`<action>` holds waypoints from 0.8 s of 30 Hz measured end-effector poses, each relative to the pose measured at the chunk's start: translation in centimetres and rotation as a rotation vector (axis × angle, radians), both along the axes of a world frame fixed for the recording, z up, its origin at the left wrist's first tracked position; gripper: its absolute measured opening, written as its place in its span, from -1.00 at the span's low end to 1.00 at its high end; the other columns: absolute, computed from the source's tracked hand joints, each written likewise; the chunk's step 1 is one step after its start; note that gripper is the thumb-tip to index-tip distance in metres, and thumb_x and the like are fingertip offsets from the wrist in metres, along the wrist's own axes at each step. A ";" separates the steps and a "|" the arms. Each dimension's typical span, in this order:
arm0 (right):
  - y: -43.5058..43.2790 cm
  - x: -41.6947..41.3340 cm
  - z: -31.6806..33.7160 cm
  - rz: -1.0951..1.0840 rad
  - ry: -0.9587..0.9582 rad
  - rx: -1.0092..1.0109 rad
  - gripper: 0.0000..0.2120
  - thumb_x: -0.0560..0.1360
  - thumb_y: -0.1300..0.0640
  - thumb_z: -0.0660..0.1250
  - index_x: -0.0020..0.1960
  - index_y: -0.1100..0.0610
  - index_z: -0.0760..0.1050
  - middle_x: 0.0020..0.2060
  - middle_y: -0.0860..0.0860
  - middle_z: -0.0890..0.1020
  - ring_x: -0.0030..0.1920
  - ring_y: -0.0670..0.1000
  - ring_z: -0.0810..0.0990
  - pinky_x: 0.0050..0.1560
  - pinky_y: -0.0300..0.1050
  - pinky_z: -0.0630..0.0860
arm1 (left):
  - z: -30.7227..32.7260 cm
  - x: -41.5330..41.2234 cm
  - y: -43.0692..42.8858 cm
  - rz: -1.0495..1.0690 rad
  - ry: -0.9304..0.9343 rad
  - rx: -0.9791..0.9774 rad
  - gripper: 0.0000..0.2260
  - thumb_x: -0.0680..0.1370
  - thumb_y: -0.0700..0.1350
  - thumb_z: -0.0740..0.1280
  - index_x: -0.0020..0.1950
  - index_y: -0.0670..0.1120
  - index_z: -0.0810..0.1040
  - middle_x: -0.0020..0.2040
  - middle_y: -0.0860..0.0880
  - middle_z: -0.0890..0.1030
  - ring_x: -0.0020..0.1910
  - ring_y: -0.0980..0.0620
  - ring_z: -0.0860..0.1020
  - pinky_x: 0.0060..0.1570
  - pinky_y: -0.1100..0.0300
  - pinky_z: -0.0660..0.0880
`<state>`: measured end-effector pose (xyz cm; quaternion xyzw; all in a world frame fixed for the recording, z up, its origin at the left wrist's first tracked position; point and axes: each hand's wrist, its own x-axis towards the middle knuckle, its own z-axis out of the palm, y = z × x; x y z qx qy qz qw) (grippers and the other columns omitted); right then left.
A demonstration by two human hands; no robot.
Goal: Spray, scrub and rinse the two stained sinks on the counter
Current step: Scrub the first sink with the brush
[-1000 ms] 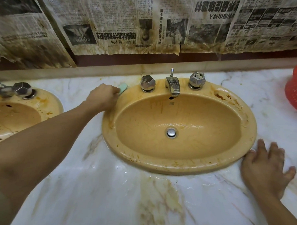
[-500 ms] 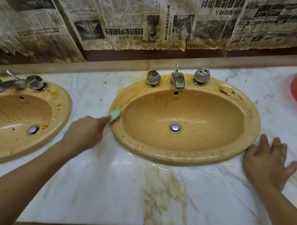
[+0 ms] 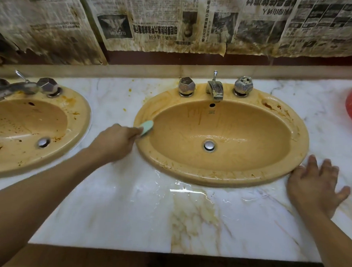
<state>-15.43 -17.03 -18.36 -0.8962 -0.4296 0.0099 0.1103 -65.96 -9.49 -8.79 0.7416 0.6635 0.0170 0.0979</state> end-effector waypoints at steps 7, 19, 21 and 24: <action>-0.1 -0.1 0.1 0.001 0.012 -0.002 -0.45 0.63 -0.08 -0.09 0.59 -0.03 0.16 0.62 0.08 0.15 0.62 0.08 0.05 0.49 0.42 -0.02 | -1.3 3.7 -8.2 0.028 -0.092 0.041 -0.60 0.70 -0.01 0.20 0.53 0.26 0.41 -0.06 -0.21 0.68 -0.05 -0.28 0.62 -0.17 -0.01 0.49; 0.0 -0.3 0.5 -0.003 0.018 -0.021 -0.43 0.61 -0.08 -0.10 0.60 0.00 0.16 0.62 0.10 0.14 0.63 0.10 0.04 0.50 0.42 -0.05 | -3.9 7.8 -13.7 0.302 -0.348 0.207 -0.57 0.65 -0.17 0.31 0.51 0.12 0.49 -0.35 -0.10 0.59 -0.41 -0.13 0.53 -0.42 -0.03 0.52; 0.0 -0.3 0.5 -0.001 0.011 -0.019 -0.43 0.61 -0.07 -0.11 0.60 0.00 0.16 0.62 0.10 0.14 0.63 0.11 0.04 0.50 0.42 -0.05 | -3.9 9.3 -13.9 0.279 -0.324 0.189 -0.54 0.65 -0.17 0.29 0.54 0.12 0.45 -0.34 -0.14 0.59 -0.39 -0.20 0.54 -0.41 -0.04 0.52; -0.1 -0.2 0.4 0.006 0.004 -0.027 -0.42 0.61 -0.08 -0.13 0.60 0.01 0.16 0.62 0.10 0.14 0.63 0.12 0.04 0.49 0.43 -0.04 | -3.7 14.2 -16.3 0.101 -0.308 0.087 -0.48 0.68 -0.10 0.23 0.60 0.23 0.25 -0.29 -0.10 0.61 -0.34 -0.14 0.57 -0.35 -0.02 0.52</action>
